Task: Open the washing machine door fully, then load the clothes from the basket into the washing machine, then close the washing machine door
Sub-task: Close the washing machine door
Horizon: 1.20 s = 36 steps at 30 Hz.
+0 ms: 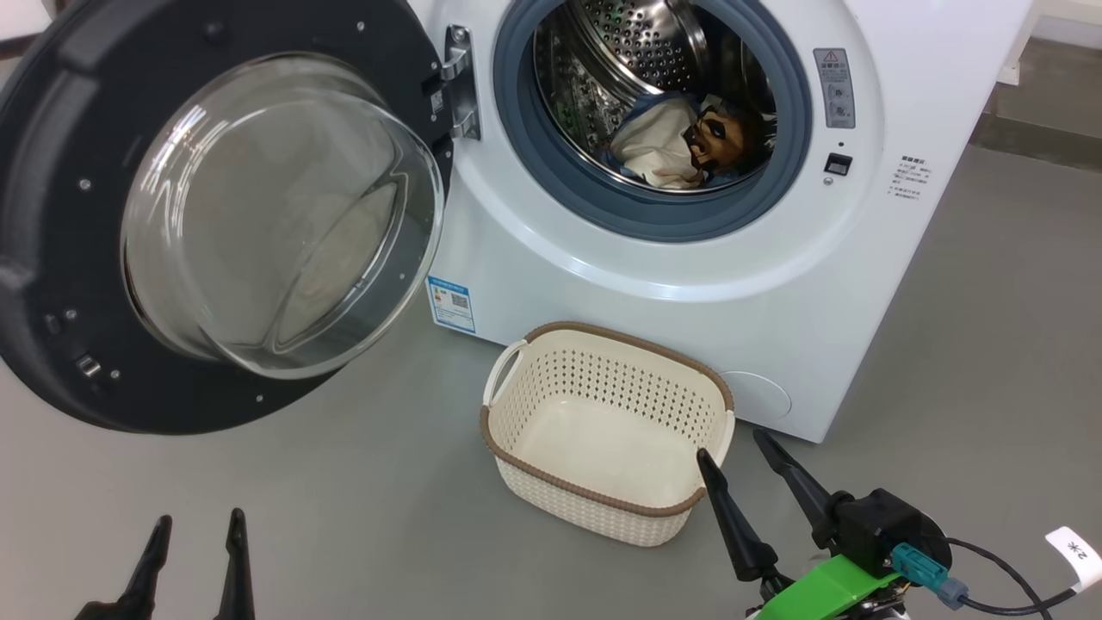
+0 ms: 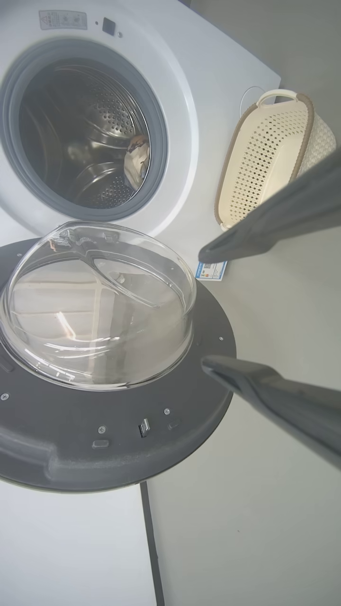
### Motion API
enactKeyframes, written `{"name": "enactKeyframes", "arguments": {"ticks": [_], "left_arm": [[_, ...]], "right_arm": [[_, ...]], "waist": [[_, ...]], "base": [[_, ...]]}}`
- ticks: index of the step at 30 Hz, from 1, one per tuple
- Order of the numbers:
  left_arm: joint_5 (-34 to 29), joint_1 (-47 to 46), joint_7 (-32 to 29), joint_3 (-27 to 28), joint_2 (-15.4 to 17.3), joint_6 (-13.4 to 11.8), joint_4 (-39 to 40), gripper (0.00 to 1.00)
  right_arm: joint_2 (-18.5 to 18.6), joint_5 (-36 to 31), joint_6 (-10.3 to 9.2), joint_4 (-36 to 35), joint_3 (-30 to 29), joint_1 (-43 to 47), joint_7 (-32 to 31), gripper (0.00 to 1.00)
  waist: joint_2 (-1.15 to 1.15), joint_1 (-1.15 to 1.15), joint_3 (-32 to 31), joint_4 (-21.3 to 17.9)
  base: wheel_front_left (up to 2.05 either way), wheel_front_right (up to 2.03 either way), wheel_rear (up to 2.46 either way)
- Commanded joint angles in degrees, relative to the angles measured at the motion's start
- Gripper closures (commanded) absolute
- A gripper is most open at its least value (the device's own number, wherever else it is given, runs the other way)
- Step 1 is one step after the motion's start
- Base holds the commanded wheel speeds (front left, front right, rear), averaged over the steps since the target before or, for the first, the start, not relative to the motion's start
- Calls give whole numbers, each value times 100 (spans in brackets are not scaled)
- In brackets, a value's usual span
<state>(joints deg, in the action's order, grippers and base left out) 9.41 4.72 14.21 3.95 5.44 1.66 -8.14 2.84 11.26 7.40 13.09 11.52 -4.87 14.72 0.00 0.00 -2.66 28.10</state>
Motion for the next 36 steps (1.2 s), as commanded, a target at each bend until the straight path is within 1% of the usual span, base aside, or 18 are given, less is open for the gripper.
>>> {"name": "enactKeyframes", "arguments": {"ticks": [1, 12, 36], "left_arm": [[42, -128, 68, 177, 93, -54, 163, 0], [67, -164, 72, 150, 153, -64, 106, 0], [171, -131, 77, 126, 162, -156, 152, 0]], "right_arm": [[4, 61, 9, -118, 104, -208, 28, 0], [4, 79, 9, -152, 33, -94, 28, 0], [4, 85, 9, -103, 105, -160, 28, 0]], "waist": [[0, 0, -7, -6], [0, 0, -39, -31], [0, 0, -43, -33]], "base": [[0, 0, 0], [0, 0, 0], [0, 0, 0]]}}
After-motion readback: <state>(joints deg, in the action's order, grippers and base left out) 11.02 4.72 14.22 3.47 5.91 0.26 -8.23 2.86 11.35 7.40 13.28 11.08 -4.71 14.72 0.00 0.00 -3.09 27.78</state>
